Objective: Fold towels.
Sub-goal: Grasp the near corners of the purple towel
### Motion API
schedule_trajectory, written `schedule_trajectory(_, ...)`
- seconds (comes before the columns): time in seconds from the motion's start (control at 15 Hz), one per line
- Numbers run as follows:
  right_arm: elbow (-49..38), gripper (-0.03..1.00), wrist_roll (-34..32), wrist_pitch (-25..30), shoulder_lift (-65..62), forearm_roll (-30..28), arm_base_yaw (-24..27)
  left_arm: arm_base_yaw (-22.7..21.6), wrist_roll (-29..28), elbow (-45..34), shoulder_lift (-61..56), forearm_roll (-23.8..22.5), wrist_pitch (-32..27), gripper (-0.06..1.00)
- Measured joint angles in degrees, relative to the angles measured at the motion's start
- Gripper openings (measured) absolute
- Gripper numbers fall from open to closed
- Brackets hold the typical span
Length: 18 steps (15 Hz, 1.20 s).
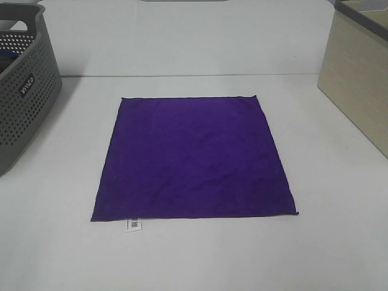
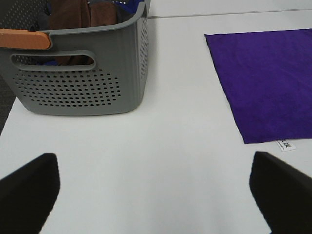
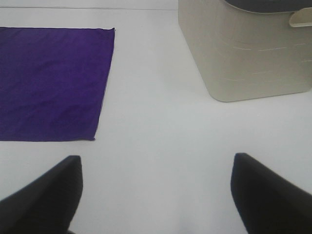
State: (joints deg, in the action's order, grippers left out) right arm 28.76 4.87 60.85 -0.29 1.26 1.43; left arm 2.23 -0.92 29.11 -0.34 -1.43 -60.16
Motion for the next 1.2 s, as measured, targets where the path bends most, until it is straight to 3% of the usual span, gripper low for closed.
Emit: schedule_trajectory(1.2,0.0,0.8,0.0,0.0,0.0,-1.3,0.0,0.0,0.1,0.0,0.0,0.2,0.0,0.99)
